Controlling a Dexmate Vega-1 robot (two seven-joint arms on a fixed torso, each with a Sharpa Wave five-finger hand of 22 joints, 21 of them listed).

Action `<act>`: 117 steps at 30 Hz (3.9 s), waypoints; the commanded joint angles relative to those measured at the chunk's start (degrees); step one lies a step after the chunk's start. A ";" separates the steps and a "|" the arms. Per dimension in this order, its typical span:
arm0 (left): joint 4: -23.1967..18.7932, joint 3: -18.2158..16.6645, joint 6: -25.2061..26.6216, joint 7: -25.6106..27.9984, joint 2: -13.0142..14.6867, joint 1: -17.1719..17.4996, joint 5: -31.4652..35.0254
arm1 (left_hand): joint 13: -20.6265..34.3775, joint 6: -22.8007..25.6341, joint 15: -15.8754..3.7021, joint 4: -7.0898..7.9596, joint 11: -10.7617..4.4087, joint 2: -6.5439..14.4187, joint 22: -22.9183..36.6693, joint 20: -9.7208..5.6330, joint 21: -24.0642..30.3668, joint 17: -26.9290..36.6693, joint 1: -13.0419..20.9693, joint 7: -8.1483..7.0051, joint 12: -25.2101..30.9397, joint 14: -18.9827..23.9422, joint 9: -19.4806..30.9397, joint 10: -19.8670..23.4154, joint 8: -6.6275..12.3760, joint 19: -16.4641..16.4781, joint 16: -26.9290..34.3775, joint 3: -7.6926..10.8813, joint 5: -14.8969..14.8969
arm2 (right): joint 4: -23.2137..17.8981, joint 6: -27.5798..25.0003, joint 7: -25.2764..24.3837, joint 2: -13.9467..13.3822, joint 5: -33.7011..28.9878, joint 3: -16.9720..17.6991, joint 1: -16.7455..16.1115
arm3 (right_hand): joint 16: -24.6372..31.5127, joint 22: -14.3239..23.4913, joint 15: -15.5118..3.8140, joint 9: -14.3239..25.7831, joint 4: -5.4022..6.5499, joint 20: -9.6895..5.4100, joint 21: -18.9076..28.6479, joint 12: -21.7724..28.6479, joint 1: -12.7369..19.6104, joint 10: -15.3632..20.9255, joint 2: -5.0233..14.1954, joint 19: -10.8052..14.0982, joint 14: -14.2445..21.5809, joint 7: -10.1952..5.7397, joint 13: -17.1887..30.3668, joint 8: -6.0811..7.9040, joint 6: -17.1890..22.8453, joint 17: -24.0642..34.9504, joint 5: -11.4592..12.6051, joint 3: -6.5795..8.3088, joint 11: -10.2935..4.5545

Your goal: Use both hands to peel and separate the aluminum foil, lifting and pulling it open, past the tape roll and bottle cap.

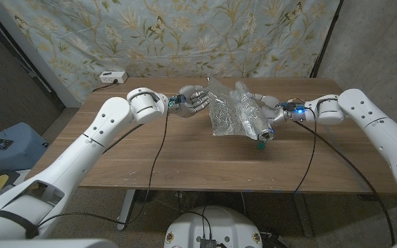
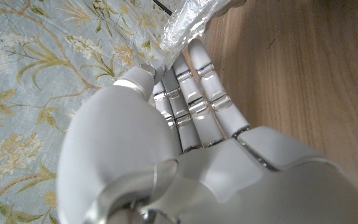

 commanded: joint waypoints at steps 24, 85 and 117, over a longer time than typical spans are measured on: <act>2.02 0.82 2.07 1.68 -0.11 -3.13 0.11 | 0.61 0.72 -0.19 0.14 -1.16 -0.18 -0.05 -0.06 0.97 0.61 0.48 -0.13 -0.11 0.36 0.47 1.77 0.02 -0.42 -0.14 0.23 -0.20 | 5.19 3.78 9.32 2.85 -4.36 -0.62 1.10 | -0.99 0.05 1.44 0.07 0.61 1.24 -0.65 -0.40 -6.06 -1.93 1.71 -0.84 -2.14 1.06 0.29 -1.40 -2.73 0.15 -0.83 -1.77 1.80; 15.71 14.56 23.98 3.56 1.63 -25.89 -13.69 | 1.21 -19.22 6.97 5.00 6.65 -3.81 -0.29 4.75 -1.86 -1.00 -18.29 6.19 -8.96 -9.21 -3.51 -14.79 -10.82 -6.45 -3.82 -3.99 -4.00 | 4.17 7.86 14.35 1.31 -9.28 -1.36 0.59 | -0.74 0.08 1.27 0.00 -1.07 0.86 -1.33 -0.33 -3.65 -2.07 2.85 -1.26 -2.63 0.58 0.40 -1.09 -1.71 0.98 -0.69 -1.02 1.26; 18.35 16.39 26.02 11.98 -6.09 -27.89 -8.04 | 2.99 -19.39 3.94 0.82 5.23 -2.37 -0.13 3.98 -2.13 0.93 -14.01 6.90 -5.84 -6.45 -4.31 -11.35 -10.01 -5.16 -0.73 -3.25 -5.39 | 3.36 9.54 14.88 0.30 -11.34 -2.11 0.77 | -0.76 0.10 0.84 -0.05 -1.17 0.87 -1.52 -0.36 -3.37 -2.29 3.14 -1.17 -2.74 0.47 0.45 -1.12 -1.60 1.20 -0.70 -1.01 1.00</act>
